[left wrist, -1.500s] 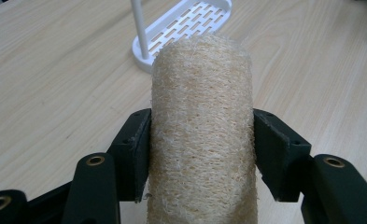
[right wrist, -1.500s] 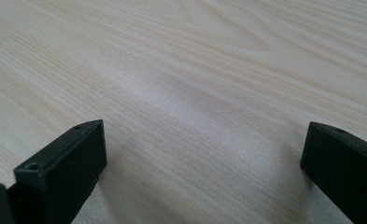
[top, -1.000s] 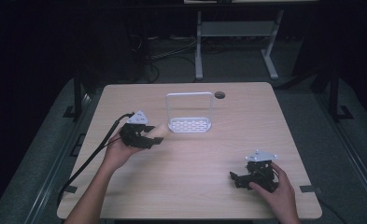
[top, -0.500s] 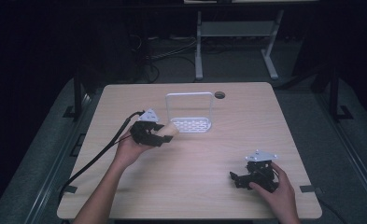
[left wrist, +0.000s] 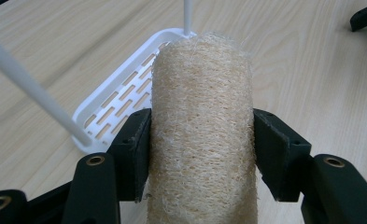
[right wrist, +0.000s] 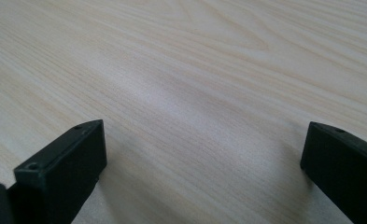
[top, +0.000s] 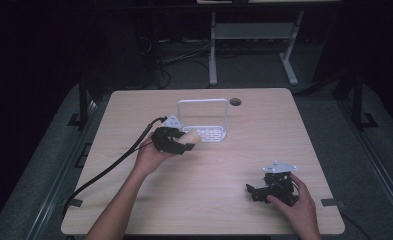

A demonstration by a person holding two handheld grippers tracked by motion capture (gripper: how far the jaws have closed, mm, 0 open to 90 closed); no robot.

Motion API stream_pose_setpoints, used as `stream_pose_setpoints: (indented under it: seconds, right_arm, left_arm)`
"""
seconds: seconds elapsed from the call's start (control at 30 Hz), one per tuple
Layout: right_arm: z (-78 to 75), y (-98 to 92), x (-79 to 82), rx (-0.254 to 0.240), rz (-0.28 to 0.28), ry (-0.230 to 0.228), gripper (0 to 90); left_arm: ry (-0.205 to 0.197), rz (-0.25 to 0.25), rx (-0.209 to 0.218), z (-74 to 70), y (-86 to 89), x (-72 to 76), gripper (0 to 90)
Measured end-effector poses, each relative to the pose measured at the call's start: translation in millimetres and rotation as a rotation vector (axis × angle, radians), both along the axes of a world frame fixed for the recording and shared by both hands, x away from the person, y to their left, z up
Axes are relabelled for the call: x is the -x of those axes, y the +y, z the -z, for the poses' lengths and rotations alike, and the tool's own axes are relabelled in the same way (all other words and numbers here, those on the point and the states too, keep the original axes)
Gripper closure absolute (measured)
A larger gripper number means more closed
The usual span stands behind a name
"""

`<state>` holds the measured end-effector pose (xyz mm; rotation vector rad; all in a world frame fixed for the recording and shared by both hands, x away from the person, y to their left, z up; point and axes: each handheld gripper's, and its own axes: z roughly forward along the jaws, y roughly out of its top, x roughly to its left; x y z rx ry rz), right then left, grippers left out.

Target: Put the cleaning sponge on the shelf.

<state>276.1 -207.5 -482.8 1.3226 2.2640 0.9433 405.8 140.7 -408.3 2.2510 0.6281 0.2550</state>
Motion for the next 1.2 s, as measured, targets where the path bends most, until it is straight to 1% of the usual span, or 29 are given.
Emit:
stream_pose_setpoints:
  seconds: [0.03,0.07,0.1,0.13,0.17,0.23,0.27,0.3,0.33,0.37,0.43,0.53,0.57,0.6,0.67,0.7,0.77,0.83,0.93,0.97,1.03,1.07,1.1,1.17,1.2]
  right_arm:
    - [0.0,0.0,0.0,0.000,0.000,0.000,0.0]
    - [0.0,0.0,0.0,0.000,0.000,0.000,0.0]
    - [0.0,0.0,0.0,0.000,0.000,0.000,0.0]
    - [0.0,0.0,0.0,0.000,0.000,0.000,0.0]
    - [0.0,0.0,0.0,0.000,0.000,0.000,0.0]
    - [0.0,0.0,0.0,0.000,0.000,0.000,0.0]
    - [0.0,0.0,0.0,0.000,0.000,0.000,0.0]
    - [0.0,0.0,0.0,0.000,0.000,0.000,0.0]
    - [0.0,0.0,0.0,0.000,0.000,0.000,0.0]
    - [0.0,0.0,0.0,0.000,0.000,0.000,0.0]
    - [0.0,0.0,0.0,0.000,0.000,0.000,0.0]
    - [0.0,0.0,0.0,0.000,0.000,0.000,0.0]
    - [0.0,0.0,0.0,0.000,0.000,0.000,0.0]
    - [0.0,0.0,0.0,0.000,0.000,0.000,0.0]
    - [0.0,0.0,0.0,0.000,0.000,0.000,0.0]
    - [0.0,0.0,0.0,0.000,0.000,0.000,0.0]
    - [0.0,0.0,0.0,0.000,0.000,0.000,0.0]
    - [0.0,0.0,0.0,0.000,0.000,0.000,0.0]
    - [0.0,0.0,0.0,0.000,0.000,0.000,0.0]
    - [0.0,0.0,0.0,0.000,-0.001,0.000,0.0]
    - [0.1,0.0,-0.1,0.000,-0.005,-0.001,0.0]
    - [0.1,0.0,-0.1,0.000,-0.005,-0.001,0.0]
    - [0.0,0.2,0.0,-0.003,-0.005,0.000,0.0]
    - [0.0,0.2,0.0,-0.003,-0.006,0.000,0.0]
    - [0.0,0.2,0.0,-0.003,-0.006,-0.001,0.0]
  left_arm:
    - [-0.003,0.001,0.002,0.9,-2.0,-1.5,41.6]
    - [0.002,0.002,0.013,1.9,-3.6,-3.3,41.7]
    - [0.012,-0.007,0.013,4.3,-7.2,-6.3,41.7]
    - [0.012,-0.007,0.013,4.3,-7.2,-6.3,41.6]
    - [0.012,-0.001,0.000,6.9,-12.8,-9.9,41.6]
    - [0.016,-0.002,0.006,9.2,-18.6,-12.9,41.7]
    - [0.017,0.002,-0.003,9.3,-20.1,-14.6,41.6]
    - [0.017,0.002,-0.003,9.3,-20.1,-14.6,41.6]
    - [0.019,-0.001,-0.001,11.0,-25.9,-18.2,41.7]
    - [0.019,-0.001,-0.001,11.0,-25.9,-18.2,41.7]
    - [0.020,-0.008,-0.001,12.4,-32.6,-23.0,41.7]
    - [0.016,-0.013,-0.011,13.7,-38.9,-27.3,41.7]
    - [0.014,-0.017,-0.005,14.4,-40.3,-28.2,41.7]
    - [0.023,-0.018,-0.003,15.6,-42.1,-30.4,41.7]
    - [0.021,-0.027,-0.012,17.7,-44.5,-33.1,41.6]
    - [0.026,-0.038,-0.008,20.0,-45.9,-34.6,41.6]
    - [0.028,-0.043,-0.008,21.1,-46.5,-35.9,41.6]
    - [0.040,-0.062,-0.009,25.9,-49.9,-40.7,41.7]
    - [0.040,-0.071,-0.008,27.1,-53.5,-42.1,41.6]
    - [0.037,-0.074,-0.022,27.8,-55.9,-43.6,41.6]
    - [0.033,-0.079,-0.031,30.0,-61.3,-47.1,41.6]
    - [0.033,-0.079,-0.031,30.0,-61.3,-47.1,41.6]
    - [0.039,-0.093,-0.019,32.2,-65.1,-49.7,41.6]
    - [0.039,-0.099,-0.033,34.3,-68.8,-52.8,41.6]
    - [0.044,-0.099,-0.033,35.4,-70.3,-54.3,41.6]
